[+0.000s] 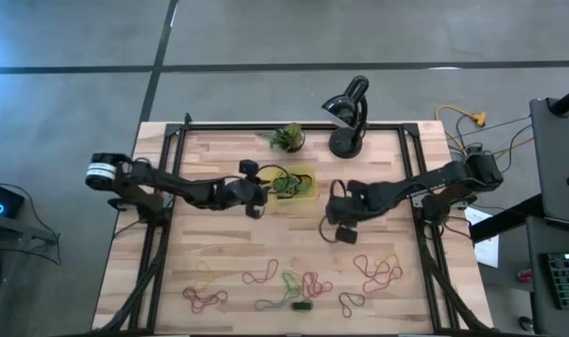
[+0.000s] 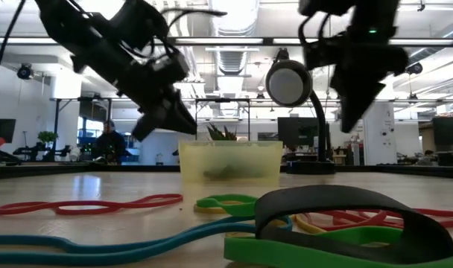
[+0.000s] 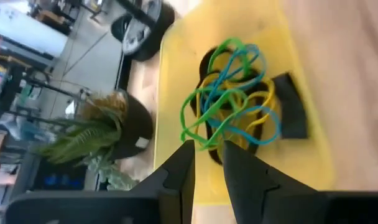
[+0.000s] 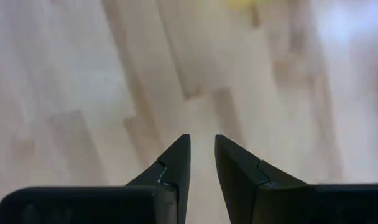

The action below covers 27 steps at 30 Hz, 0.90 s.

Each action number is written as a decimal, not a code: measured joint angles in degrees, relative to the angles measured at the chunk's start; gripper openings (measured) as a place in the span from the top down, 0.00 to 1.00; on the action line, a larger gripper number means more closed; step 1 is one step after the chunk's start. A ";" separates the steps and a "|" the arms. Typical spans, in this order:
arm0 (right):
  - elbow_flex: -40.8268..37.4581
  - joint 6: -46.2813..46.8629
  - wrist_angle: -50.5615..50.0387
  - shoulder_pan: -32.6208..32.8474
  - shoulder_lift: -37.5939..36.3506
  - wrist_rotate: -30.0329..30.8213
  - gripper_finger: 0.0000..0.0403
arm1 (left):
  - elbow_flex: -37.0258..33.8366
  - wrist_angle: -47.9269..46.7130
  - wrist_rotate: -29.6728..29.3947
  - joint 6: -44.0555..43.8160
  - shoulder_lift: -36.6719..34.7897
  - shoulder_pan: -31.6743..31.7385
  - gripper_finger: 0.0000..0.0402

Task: Pick and place rubber bands into bin
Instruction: Put the red rubber band in the yellow bin

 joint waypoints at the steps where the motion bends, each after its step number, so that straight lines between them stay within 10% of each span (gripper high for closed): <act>1: -0.56 1.66 -0.18 1.28 -0.01 -0.23 0.83 | 0.02 -1.61 0.05 -0.46 -1.02 -0.73 0.84; 15: -4.97 30.64 -0.96 19.01 0.03 -10.29 0.83 | -1.88 -10.42 0.18 -4.61 -11.50 -8.01 0.84; 27: -7.65 34.89 4.33 26.98 2.65 -0.31 0.83 | -3.02 -9.79 0.16 -4.60 -12.59 -8.06 0.84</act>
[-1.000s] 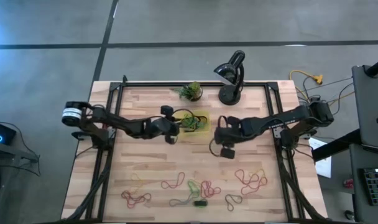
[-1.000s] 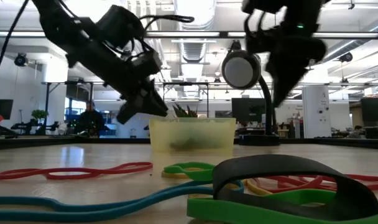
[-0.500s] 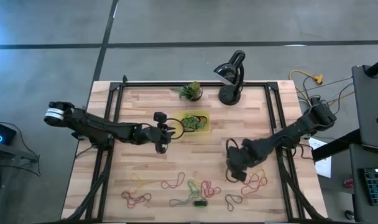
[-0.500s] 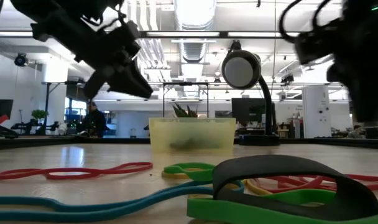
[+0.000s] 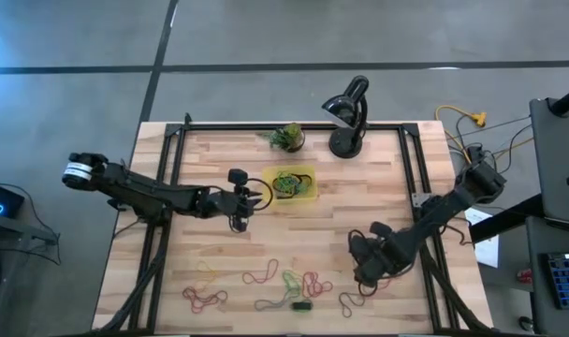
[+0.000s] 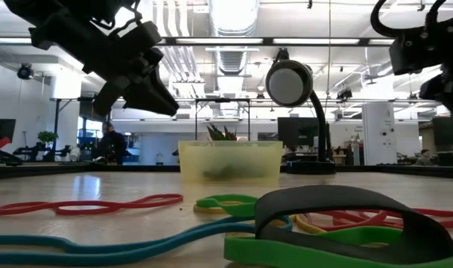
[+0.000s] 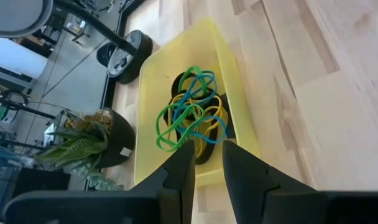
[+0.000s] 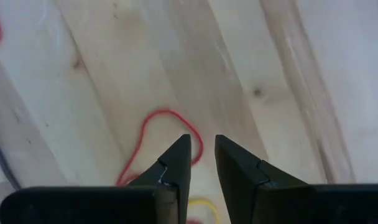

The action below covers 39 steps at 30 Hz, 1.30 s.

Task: Pick and place rubber bands into bin
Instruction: Put the red rubber band in the yellow bin

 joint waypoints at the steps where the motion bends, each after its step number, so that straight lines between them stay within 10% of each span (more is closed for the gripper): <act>1: -0.11 -0.65 0.80 -0.02 0.21 0.02 0.83 | 0.00 -0.04 0.01 0.00 0.00 0.00 0.84; 39: -6.21 -8.65 10.13 0.15 3.13 2.36 0.98 | -0.07 -0.04 -0.01 0.02 0.02 0.00 0.84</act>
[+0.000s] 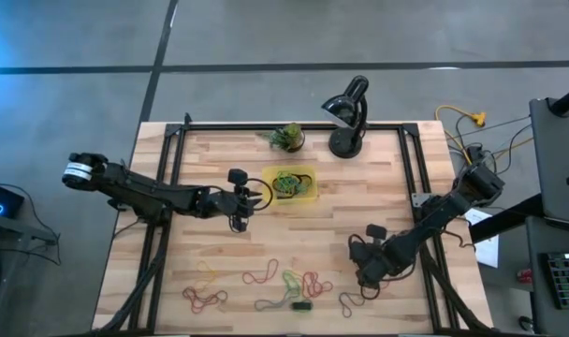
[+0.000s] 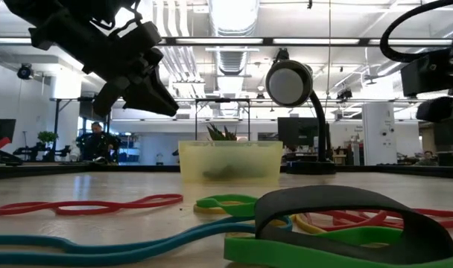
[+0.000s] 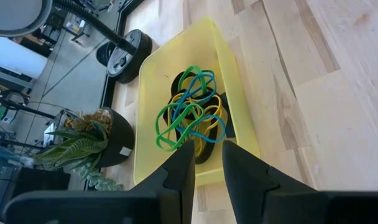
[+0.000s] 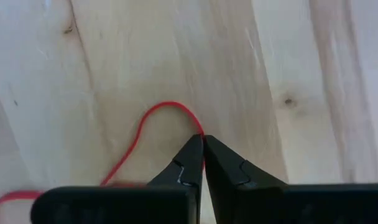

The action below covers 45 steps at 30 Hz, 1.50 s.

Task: Pick and place rubber bands into bin
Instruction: Put the red rubber band in the yellow bin

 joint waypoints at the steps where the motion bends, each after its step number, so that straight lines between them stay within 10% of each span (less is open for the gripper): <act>1: 0.45 -1.52 -0.15 0.02 0.04 1.58 0.98 | 0.00 0.03 0.00 0.00 0.00 0.00 0.84; 28: 9.44 -34.24 3.20 -1.21 0.44 59.16 0.98 | 0.00 0.00 0.00 0.02 0.00 0.00 0.84; 45: 15.35 -41.24 3.30 -16.08 0.33 66.34 0.98 | 0.00 -0.01 -0.02 0.11 0.00 0.00 0.84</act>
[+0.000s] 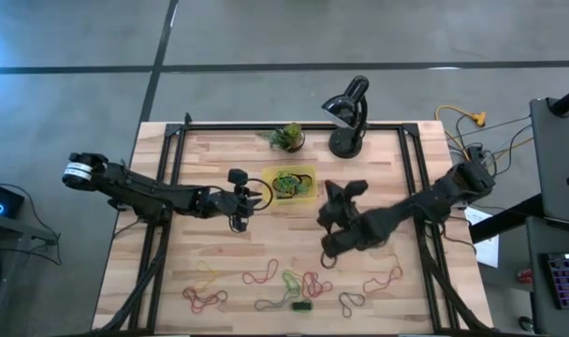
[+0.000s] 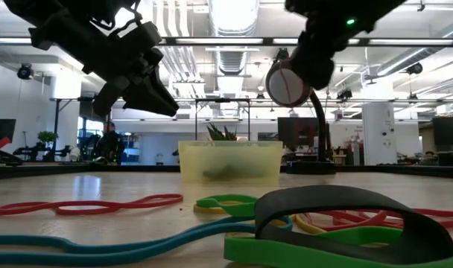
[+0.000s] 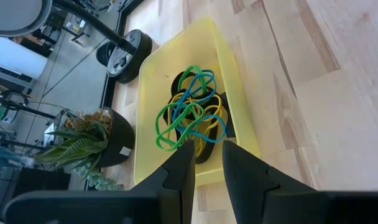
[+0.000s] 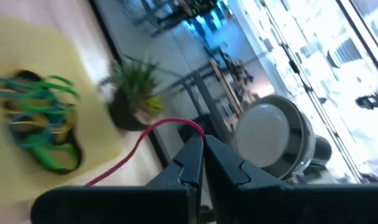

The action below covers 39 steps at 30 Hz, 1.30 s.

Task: Pick and place rubber bands into bin
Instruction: Put the red rubber band in the yellow bin

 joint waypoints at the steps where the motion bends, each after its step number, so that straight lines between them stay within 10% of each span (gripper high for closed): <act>1: 0.39 -0.59 0.07 -0.91 0.00 0.00 0.98 | 0.00 0.00 0.00 0.00 0.00 -0.02 0.84; 13: 5.97 -3.27 0.69 -9.70 0.00 -1.56 0.98 | 0.00 0.00 -0.01 0.04 0.00 -0.01 0.84; 26: -2.82 -27.92 40.35 -16.77 0.00 -22.02 0.98 | -0.02 -0.57 -0.04 0.07 0.02 0.00 0.84; 39: -6.87 -22.48 41.67 -20.94 0.00 -35.43 0.98 | -0.50 -0.49 -0.22 0.07 0.02 -0.01 0.84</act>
